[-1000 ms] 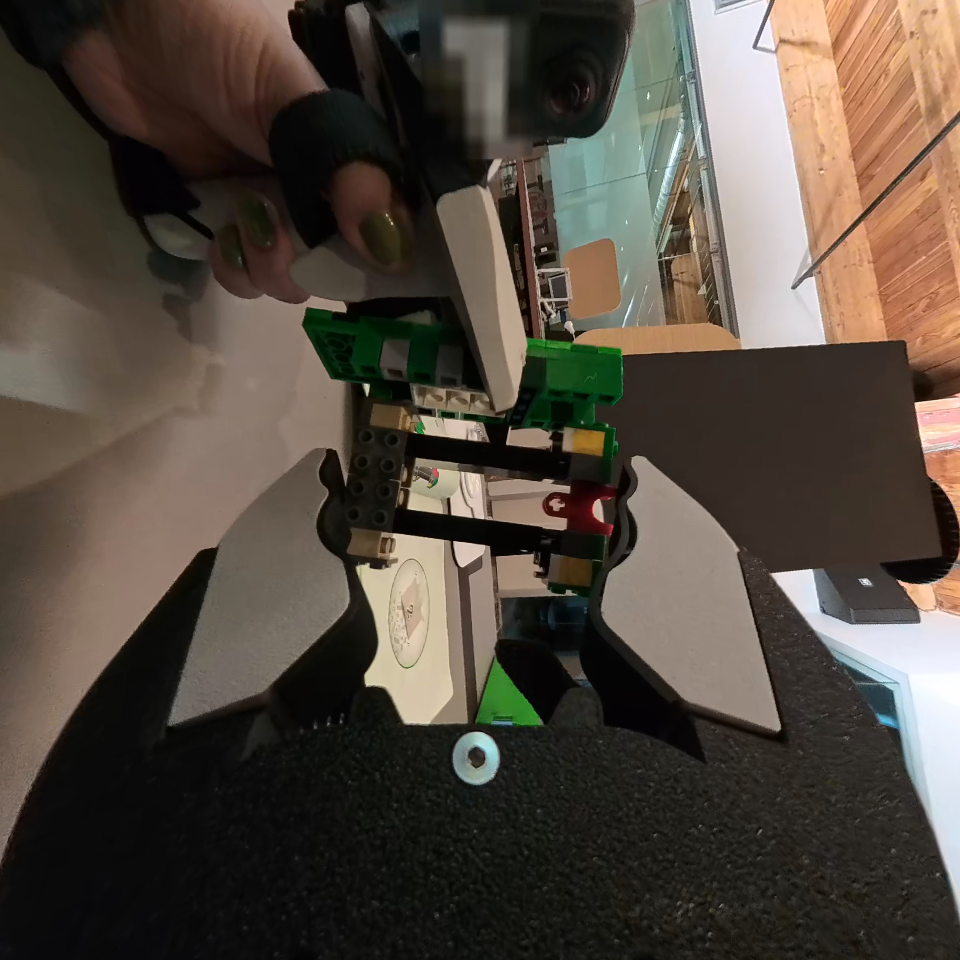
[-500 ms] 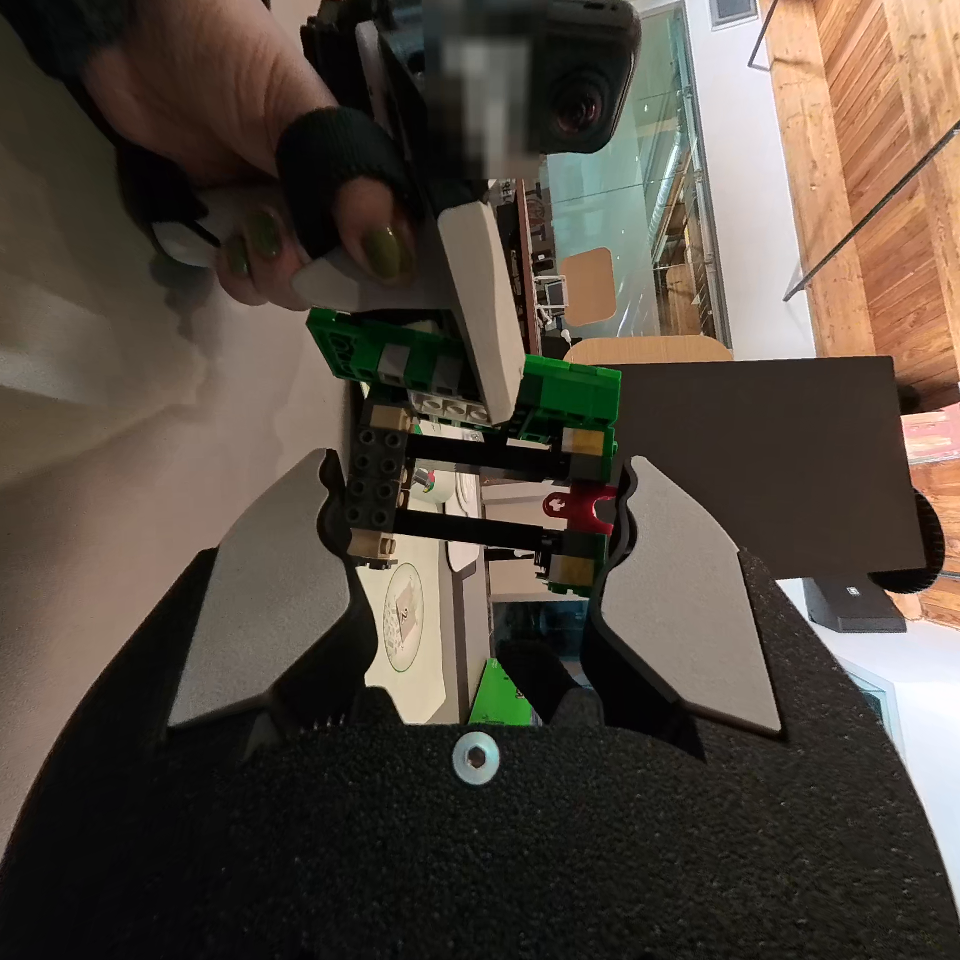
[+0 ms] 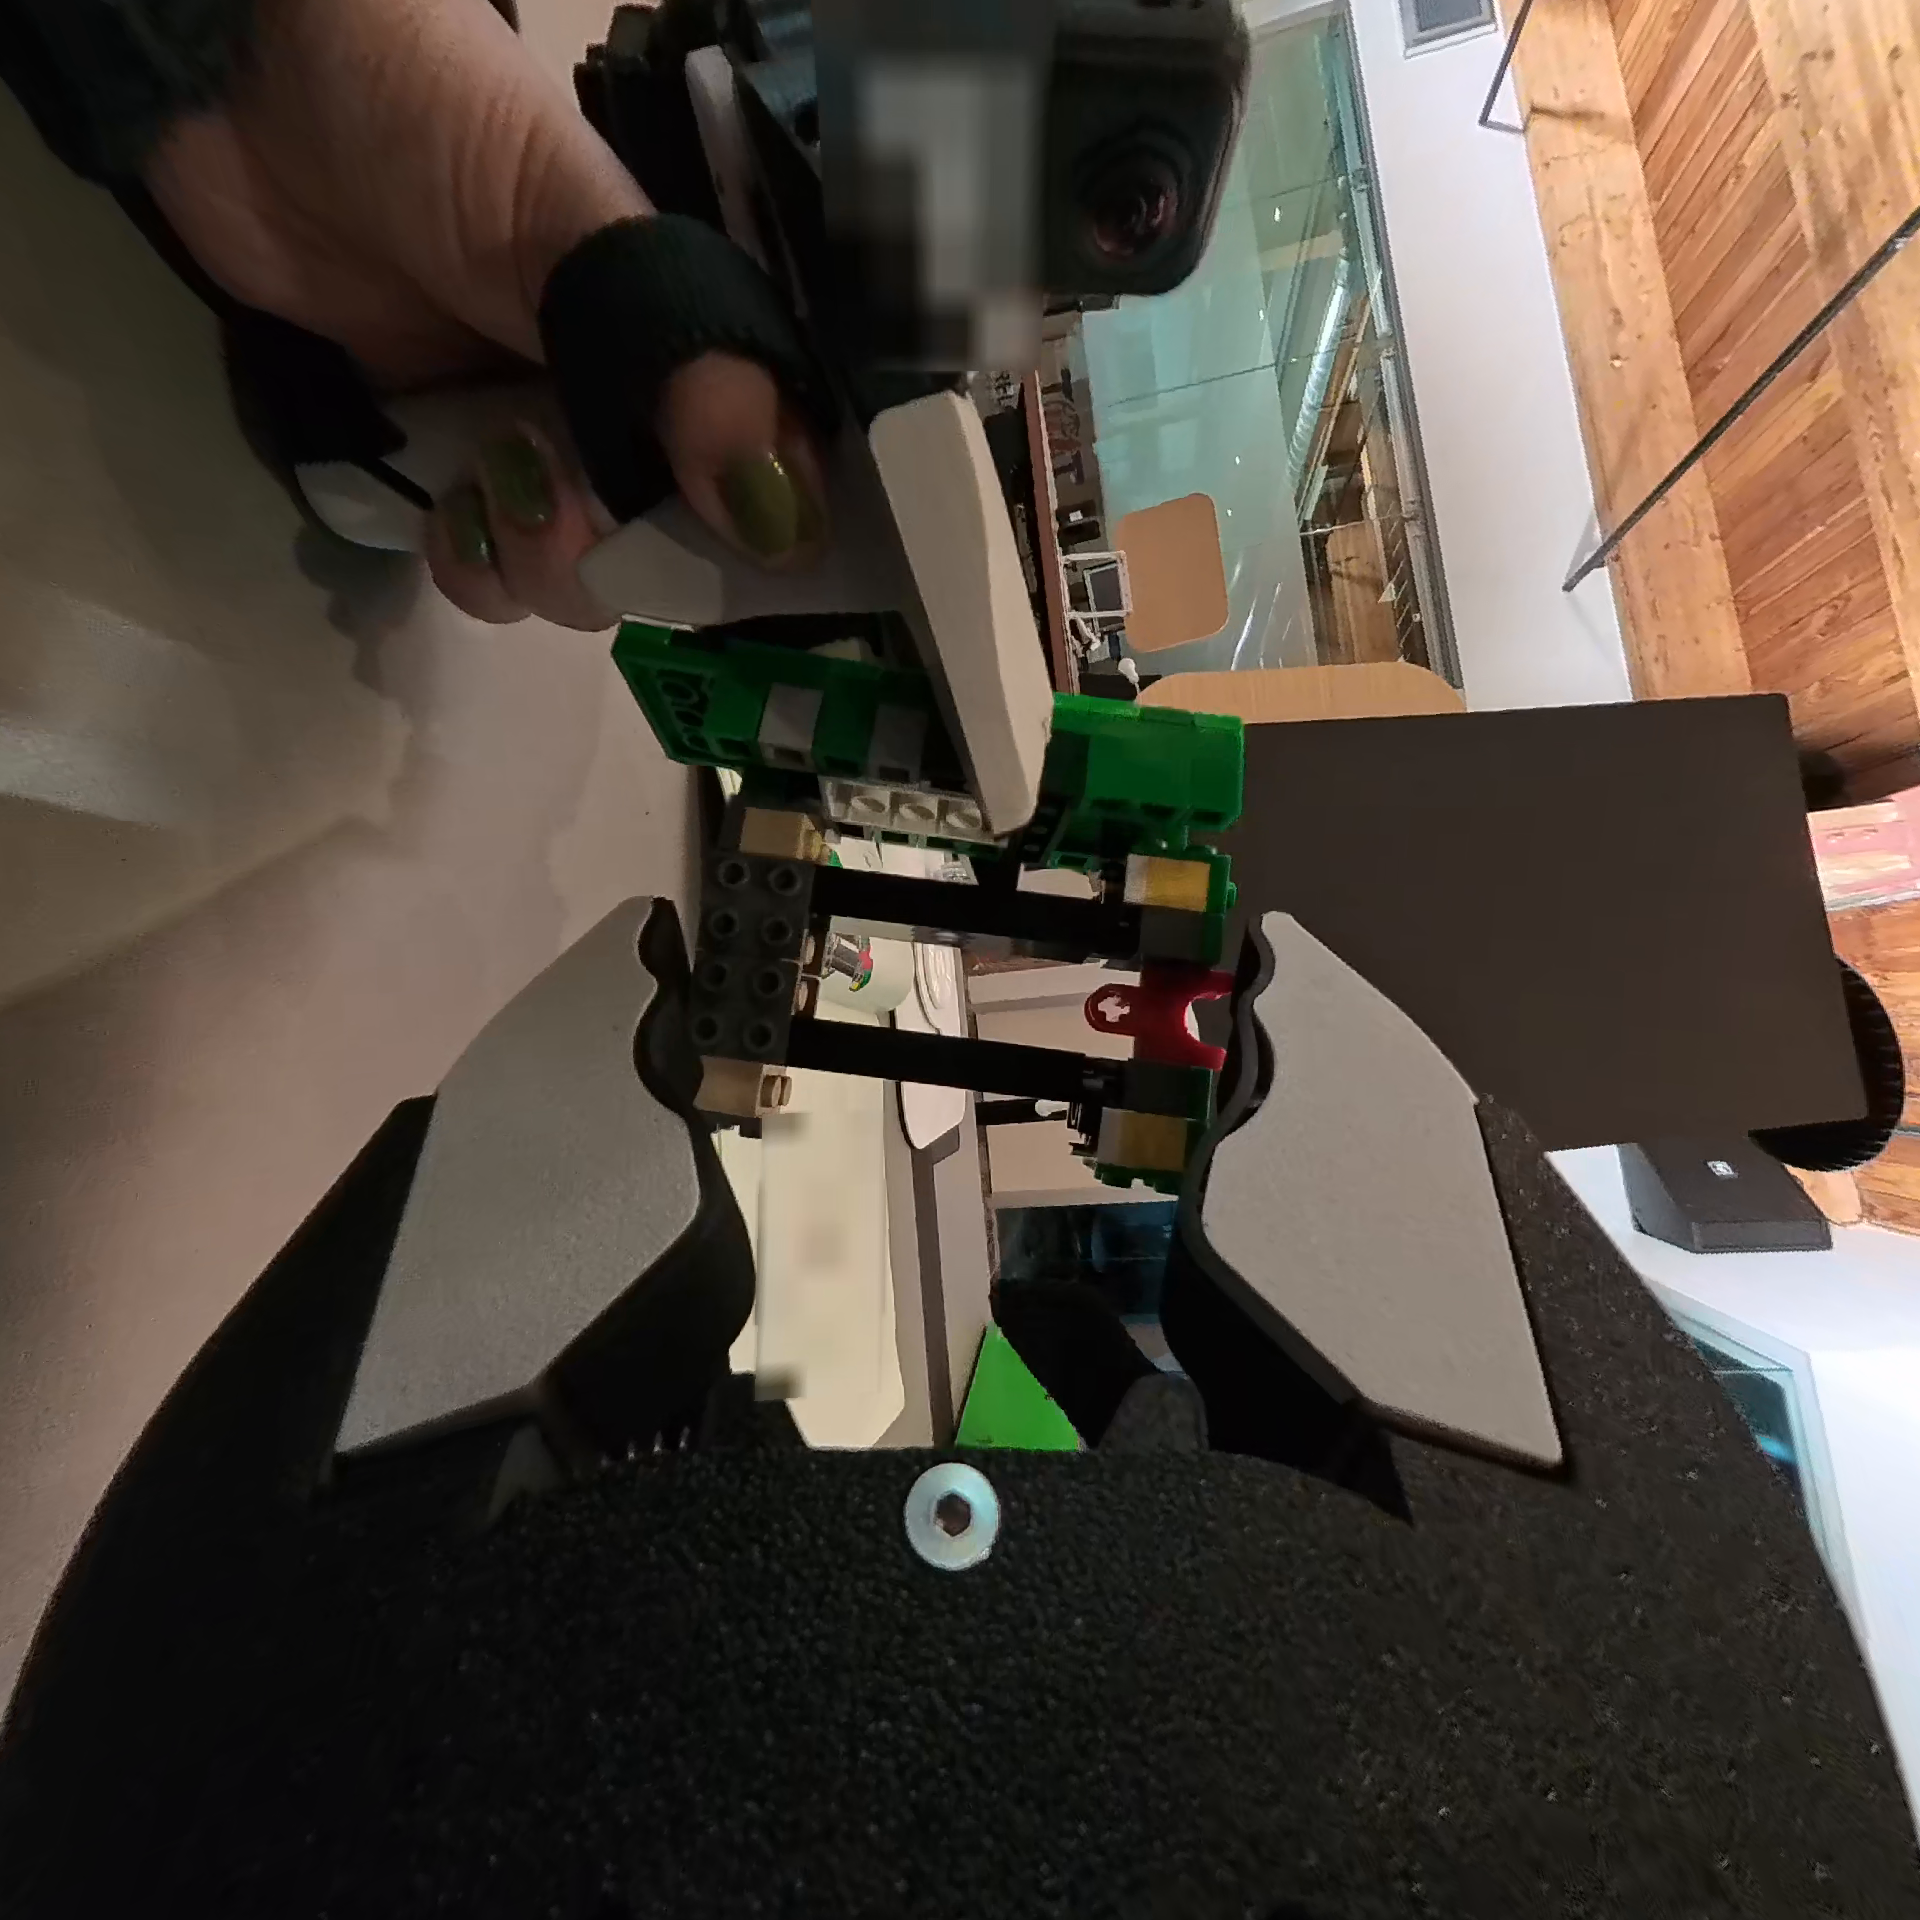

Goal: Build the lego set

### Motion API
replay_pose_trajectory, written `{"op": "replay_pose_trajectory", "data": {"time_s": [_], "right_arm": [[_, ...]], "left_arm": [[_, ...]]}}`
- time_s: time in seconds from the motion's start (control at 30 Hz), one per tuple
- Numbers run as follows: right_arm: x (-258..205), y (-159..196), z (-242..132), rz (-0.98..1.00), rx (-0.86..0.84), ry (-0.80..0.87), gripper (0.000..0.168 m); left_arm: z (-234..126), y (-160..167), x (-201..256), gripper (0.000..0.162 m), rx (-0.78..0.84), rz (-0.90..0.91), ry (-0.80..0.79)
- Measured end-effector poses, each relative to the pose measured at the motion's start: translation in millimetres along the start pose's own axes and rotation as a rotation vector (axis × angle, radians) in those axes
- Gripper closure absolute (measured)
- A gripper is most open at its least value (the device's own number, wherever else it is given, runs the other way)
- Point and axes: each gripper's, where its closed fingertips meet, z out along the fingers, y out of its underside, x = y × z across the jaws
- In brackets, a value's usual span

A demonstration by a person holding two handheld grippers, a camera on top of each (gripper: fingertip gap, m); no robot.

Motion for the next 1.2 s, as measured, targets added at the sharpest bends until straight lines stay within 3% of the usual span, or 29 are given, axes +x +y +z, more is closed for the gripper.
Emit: {"op": "replay_pose_trajectory", "data": {"time_s": [0.37, 0.57, 0.8, 0.97, 1.2], "right_arm": [[2.8, 6.8, -3.1, 0.121, 0.012, -0.006, 0.07], [-10.9, 4.5, -4.2, 0.481, 0.078, -0.13, 0.07], [-51.7, 4.5, -12.1, 0.845, 0.08, -0.432, 0.07], [-44.0, 14.2, -14.5, 0.862, 0.059, -0.358, 0.07], [-23.3, 40.5, -22.7, 0.793, -0.007, -0.12, 0.07]], "left_arm": [[-4.3, -6.2, -3.7, 0.125, 0.049, -0.023, -0.01], [-12.2, -17.1, -7.5, 0.125, 0.122, -0.008, -0.04], [-25.4, -28.3, -17.8, 0.125, 0.171, 0.007, -0.109], [-26.4, -22.5, -26.2, 0.125, 0.12, -0.049, -0.151], [-19.4, -8.6, -25.5, 0.125, 0.013, -0.041, -0.168]]}}
